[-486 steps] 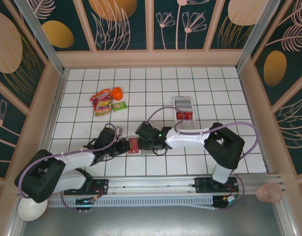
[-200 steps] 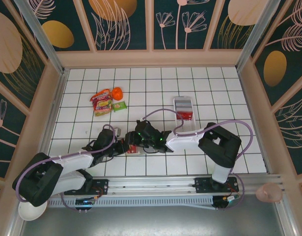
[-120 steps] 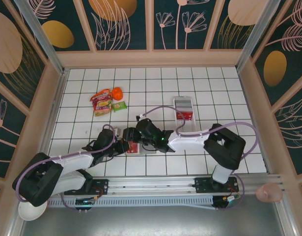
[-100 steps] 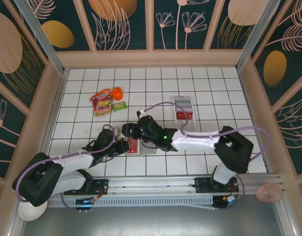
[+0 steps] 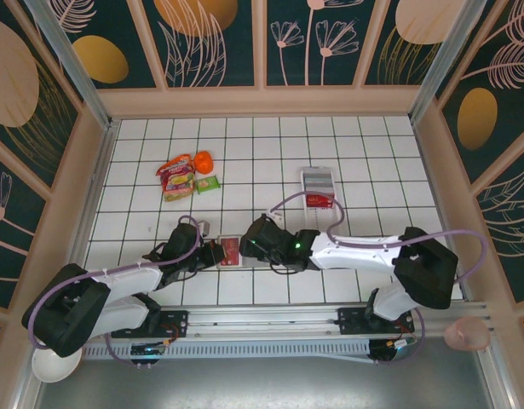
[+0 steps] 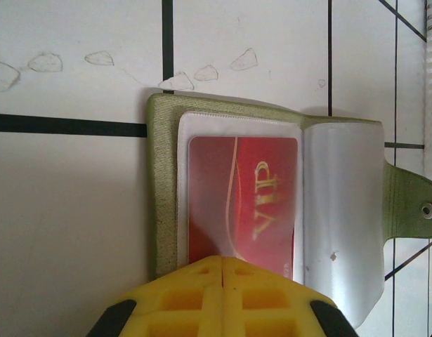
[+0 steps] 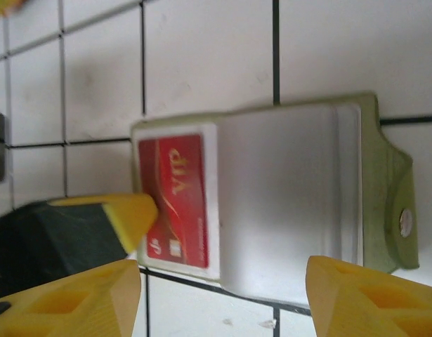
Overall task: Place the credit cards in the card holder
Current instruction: Flip over the card slot on the card holder.
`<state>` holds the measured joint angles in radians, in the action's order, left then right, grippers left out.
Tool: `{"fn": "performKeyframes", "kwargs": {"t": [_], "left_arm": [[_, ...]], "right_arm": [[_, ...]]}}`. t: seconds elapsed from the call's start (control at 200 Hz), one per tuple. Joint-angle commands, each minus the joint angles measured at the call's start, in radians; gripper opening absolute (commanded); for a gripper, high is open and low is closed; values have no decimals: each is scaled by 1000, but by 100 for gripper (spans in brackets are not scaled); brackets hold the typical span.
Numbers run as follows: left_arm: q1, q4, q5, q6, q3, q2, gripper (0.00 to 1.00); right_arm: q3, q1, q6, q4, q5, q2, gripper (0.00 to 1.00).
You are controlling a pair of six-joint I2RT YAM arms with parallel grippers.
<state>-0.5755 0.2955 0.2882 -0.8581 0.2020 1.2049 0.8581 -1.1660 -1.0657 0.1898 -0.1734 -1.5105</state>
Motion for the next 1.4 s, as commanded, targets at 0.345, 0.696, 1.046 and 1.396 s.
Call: {"fn": "performKeyframes", "kwargs": {"t": [0.345,0.696,1.046,1.396], "left_arm": [[-1,-77,-34,11,-35,15,0],[-1,-78,-37,5,-43,-4,0],[-1,-78,-37,-2,-48,-17,0],[-1,-144,-76,-24,-36,-110,0]], "right_arm": [[-2,-15,-47,-21,50,-110,58],[17,-20,-45,-120,86,-182,59],[8,-14,-75,-339,82,-222,59],[-43,3,-147,-525,115,-237,55]]}}
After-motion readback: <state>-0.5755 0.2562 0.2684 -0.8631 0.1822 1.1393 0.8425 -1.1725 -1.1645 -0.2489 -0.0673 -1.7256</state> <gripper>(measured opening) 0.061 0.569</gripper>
